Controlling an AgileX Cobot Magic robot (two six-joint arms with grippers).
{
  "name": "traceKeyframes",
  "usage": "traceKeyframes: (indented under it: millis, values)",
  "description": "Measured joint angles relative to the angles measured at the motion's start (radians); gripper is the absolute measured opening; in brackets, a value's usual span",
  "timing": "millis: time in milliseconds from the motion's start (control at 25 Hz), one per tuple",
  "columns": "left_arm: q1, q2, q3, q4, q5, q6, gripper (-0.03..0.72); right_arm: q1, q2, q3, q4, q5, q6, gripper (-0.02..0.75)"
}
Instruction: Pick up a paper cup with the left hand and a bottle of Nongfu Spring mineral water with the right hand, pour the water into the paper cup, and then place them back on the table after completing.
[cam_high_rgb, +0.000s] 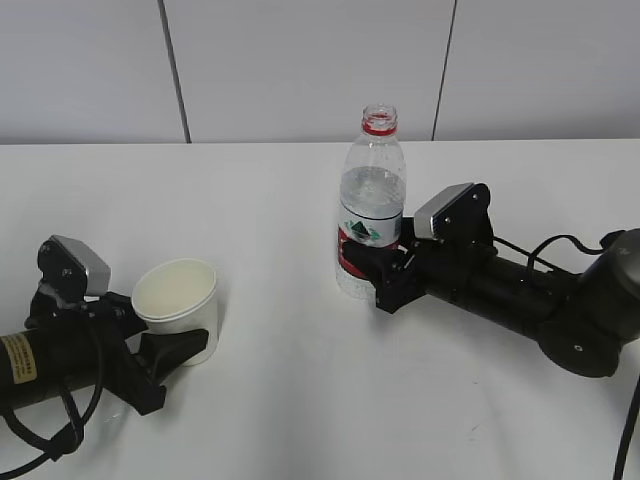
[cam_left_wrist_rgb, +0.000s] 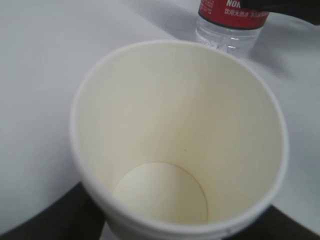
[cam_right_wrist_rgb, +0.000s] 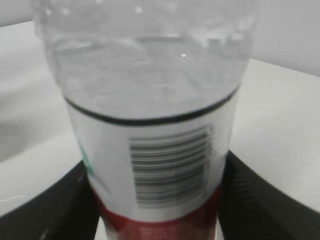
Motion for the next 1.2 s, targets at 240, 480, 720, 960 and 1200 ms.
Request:
traceKeyframes:
  millis: [240,480,720,960,1200]
  values:
    - [0.0,-0.023,-0.044,0.01,0.001,-0.044,0.398,0.0,0.003,-0.05,-0.007,0.04,-0.005,0.455]
    - [0.0,-0.07,-0.124,0.083,0.046,-0.131,0.398,0.0,0.007,-0.125,-0.039,0.067,-0.043,0.454]
    - [0.0,-0.091,-0.179,0.146,0.158,-0.245,0.397,0.0,0.01,-0.233,-0.118,0.145,-0.092,0.453]
    - [0.0,-0.091,-0.198,0.178,0.226,-0.316,0.397,0.0,0.015,-0.353,-0.241,0.271,-0.141,0.452]
    - [0.0,-0.091,-0.262,0.26,0.271,-0.42,0.396,0.0,0.017,-0.47,-0.392,0.387,-0.147,0.45]
